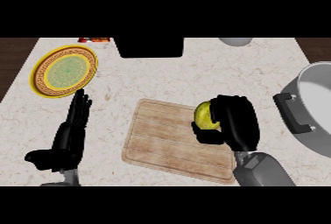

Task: Pick the pear from the cutting board and place it in the pot

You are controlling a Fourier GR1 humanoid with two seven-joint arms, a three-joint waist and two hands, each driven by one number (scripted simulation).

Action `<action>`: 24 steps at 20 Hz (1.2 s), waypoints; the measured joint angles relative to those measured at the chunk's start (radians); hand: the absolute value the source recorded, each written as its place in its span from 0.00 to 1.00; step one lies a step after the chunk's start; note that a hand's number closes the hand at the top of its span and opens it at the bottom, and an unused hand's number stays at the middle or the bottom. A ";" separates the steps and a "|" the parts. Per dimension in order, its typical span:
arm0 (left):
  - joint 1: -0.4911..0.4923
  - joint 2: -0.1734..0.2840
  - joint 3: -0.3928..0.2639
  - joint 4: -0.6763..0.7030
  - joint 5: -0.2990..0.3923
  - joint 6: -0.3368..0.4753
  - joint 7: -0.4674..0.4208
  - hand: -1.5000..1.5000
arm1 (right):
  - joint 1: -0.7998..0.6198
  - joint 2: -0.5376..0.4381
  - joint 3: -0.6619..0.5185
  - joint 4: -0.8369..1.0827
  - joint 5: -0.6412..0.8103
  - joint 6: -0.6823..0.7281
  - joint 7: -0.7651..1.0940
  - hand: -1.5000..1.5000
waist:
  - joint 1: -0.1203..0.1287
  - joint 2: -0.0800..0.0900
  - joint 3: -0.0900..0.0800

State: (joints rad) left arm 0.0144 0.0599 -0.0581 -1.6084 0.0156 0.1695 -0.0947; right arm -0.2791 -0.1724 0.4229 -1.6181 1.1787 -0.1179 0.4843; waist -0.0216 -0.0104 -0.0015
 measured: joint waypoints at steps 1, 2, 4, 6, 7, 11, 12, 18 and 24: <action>0.008 -0.002 -0.004 -0.005 -0.002 -0.001 -0.007 0.50 | 0.012 -0.007 0.001 -0.045 0.027 0.014 0.030 1.00 | 0.002 0.001 0.000; 0.019 -0.004 -0.010 -0.014 -0.004 -0.003 -0.011 0.50 | 0.026 -0.013 0.000 -0.083 0.053 0.026 0.058 1.00 | 0.004 0.002 0.000; 0.011 -0.002 -0.006 -0.005 -0.001 -0.008 -0.012 0.50 | 0.052 -0.014 0.002 -0.153 0.106 0.046 0.114 1.00 | 0.007 0.004 0.000; 0.007 0.003 0.003 0.009 0.003 -0.017 -0.021 0.50 | 0.062 -0.022 -0.020 -0.217 0.133 0.081 0.153 1.00 | 0.010 0.005 0.001; 0.009 0.001 0.002 0.010 0.003 -0.017 -0.023 0.50 | 0.073 -0.027 -0.029 -0.255 0.143 0.101 0.170 1.00 | 0.011 0.006 0.001; 0.004 -0.005 -0.012 -0.010 -0.011 -0.013 0.002 0.50 | 0.095 -0.058 -0.121 -0.316 0.135 0.125 0.181 1.00 | 0.015 0.007 0.001; -0.001 -0.001 -0.005 -0.012 -0.004 -0.018 0.004 0.50 | 0.098 -0.062 -0.143 -0.317 0.134 0.128 0.183 1.00 | 0.016 0.008 0.001; 0.006 -0.014 -0.007 -0.003 -0.012 -0.015 -0.013 0.50 | 0.124 -0.146 -0.348 -0.298 0.026 0.119 0.094 1.00 | 0.019 0.010 0.001; 0.007 -0.022 -0.014 0.000 -0.025 -0.012 -0.020 0.50 | 0.112 -0.239 -0.552 -0.174 -0.103 0.089 -0.043 1.00 | 0.021 0.011 0.002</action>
State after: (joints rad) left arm 0.0217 0.0379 -0.0717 -1.6080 -0.0094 0.1575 -0.1150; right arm -0.1675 -0.4112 -0.1294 -1.7922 1.0762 -0.0293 0.4416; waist -0.0009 0.0002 0.0002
